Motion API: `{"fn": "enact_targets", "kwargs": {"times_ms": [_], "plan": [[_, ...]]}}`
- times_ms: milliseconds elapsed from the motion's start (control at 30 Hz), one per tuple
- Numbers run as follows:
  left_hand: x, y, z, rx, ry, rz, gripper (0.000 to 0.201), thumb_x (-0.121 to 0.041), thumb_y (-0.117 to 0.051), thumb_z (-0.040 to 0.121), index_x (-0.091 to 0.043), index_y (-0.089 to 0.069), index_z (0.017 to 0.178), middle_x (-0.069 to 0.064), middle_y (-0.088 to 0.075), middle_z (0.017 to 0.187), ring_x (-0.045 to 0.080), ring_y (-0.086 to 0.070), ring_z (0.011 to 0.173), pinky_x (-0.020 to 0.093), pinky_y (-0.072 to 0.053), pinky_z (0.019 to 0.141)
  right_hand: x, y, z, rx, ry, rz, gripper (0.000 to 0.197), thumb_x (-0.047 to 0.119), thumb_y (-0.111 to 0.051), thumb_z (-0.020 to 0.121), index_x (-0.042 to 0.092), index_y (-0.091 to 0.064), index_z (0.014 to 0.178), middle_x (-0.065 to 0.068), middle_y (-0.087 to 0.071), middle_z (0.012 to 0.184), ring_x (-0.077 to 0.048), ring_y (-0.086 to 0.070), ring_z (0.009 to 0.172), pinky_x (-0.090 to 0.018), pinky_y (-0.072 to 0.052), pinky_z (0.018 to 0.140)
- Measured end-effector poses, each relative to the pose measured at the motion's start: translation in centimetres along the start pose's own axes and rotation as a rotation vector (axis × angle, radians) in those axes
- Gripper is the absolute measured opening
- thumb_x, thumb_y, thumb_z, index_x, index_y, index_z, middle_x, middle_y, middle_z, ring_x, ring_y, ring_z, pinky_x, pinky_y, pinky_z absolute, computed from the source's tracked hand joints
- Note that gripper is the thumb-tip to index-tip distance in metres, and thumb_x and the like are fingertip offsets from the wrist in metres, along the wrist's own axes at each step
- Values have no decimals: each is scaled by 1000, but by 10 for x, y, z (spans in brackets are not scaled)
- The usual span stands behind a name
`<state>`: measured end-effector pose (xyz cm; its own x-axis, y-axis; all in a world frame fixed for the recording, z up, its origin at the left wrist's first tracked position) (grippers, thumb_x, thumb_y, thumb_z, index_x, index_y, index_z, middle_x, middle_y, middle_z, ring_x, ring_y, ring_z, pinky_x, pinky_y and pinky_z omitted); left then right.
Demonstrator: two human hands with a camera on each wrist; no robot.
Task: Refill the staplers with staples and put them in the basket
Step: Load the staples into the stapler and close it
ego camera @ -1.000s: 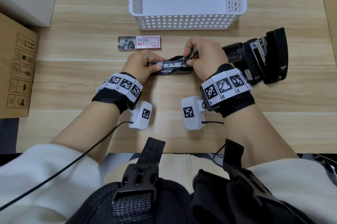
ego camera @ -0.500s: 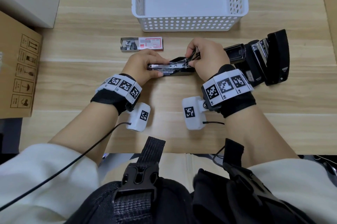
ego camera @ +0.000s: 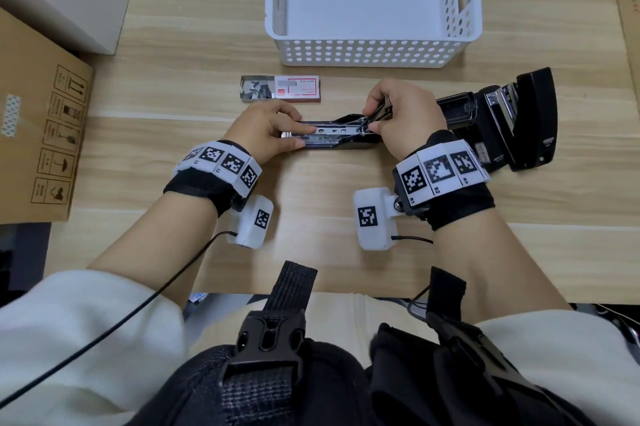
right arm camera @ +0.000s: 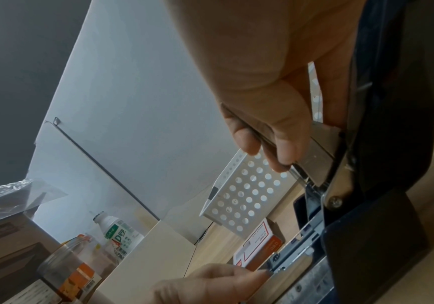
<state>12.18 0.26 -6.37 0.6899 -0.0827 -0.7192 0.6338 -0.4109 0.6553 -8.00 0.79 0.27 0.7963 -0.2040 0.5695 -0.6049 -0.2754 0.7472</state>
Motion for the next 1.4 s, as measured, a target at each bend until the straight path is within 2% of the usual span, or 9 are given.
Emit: {"fn": "enact_targets", "kwargs": {"times_ms": [67, 167, 267, 400, 600, 767, 1033, 1267, 1400], "plan": [[0, 10, -2, -76, 85, -144, 22, -18, -71, 76, -14, -72, 97, -7, -59, 93, 6, -54, 89, 8, -38, 81, 0, 0, 0, 0, -3, 2, 27, 0, -61, 77, 26, -57, 80, 4, -60, 84, -21, -58, 85, -36, -50, 77], [10, 32, 3, -295, 198, -122, 16, -22, -69, 78, -11, -72, 88, 0, -61, 82, 6, -51, 71, 20, -40, 71, 1, 0, 0, 4, -3, 11, 23, 0, -62, 77, 22, -60, 83, -1, -65, 89, -23, -60, 88, -38, -51, 80], [26, 53, 9, -376, 324, 34, 14, -23, -64, 80, -15, -70, 90, 5, -65, 85, 9, -48, 64, 22, -37, 71, 2, 1, -1, 4, -7, 15, 24, 0, -62, 77, 23, -58, 82, -3, -67, 94, -23, -60, 89, -40, -51, 82], [41, 65, 14, -381, 444, 142, 12, -24, -61, 80, -20, -69, 87, 6, -68, 88, 22, -58, 79, 31, -45, 76, 2, 1, -1, 9, -14, 12, 28, 1, -62, 77, 27, -54, 79, -3, -67, 95, -23, -60, 89, -41, -52, 82], [41, 63, 23, -304, 532, 223, 14, -30, -64, 79, -20, -69, 87, 1, -64, 84, 19, -56, 77, 28, -40, 67, 2, 2, 0, 7, -24, 10, 28, 1, -62, 78, 28, -54, 78, -2, -66, 93, -22, -60, 88, -40, -52, 80], [39, 59, 22, -268, 565, 221, 14, -29, -68, 74, -21, -68, 86, 4, -69, 94, 25, -63, 89, 29, -46, 74, 3, 3, 1, 6, -27, 14, 28, 0, -63, 77, 28, -54, 77, -1, -66, 92, -22, -60, 87, -39, -52, 80], [33, 56, 23, -268, 562, 222, 7, -24, -64, 77, -23, -66, 83, 5, -69, 99, 27, -62, 94, 29, -44, 75, 3, 4, 3, 11, -29, 19, 29, 0, -63, 75, 27, -54, 77, -2, -67, 93, -22, -60, 87, -38, -52, 81], [24, 63, 18, -363, 561, 113, 6, -18, -58, 73, -18, -64, 76, -3, -62, 83, 19, -56, 80, 28, -44, 71, 3, 4, 5, 11, -26, 19, 29, -1, -63, 74, 27, -55, 77, -2, -67, 91, -21, -60, 85, -39, -53, 79], [16, 67, 20, -402, 551, 37, 16, -13, -57, 70, -23, -52, 58, -12, -55, 65, 15, -54, 77, 26, -43, 69, 3, 5, 6, 17, -25, 22, 28, 0, -64, 75, 27, -54, 77, -2, -68, 92, -21, -61, 85, -39, -53, 79]]}}
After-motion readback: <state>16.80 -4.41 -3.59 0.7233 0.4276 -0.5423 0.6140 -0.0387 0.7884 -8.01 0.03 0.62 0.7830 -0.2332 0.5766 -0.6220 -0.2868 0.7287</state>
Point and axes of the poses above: each hand's wrist, its own z-axis towards the middle knuckle, its own y-axis out of the back of the hand, x = y × z, the point moved 3 cm from there along z, towards the middle knuckle
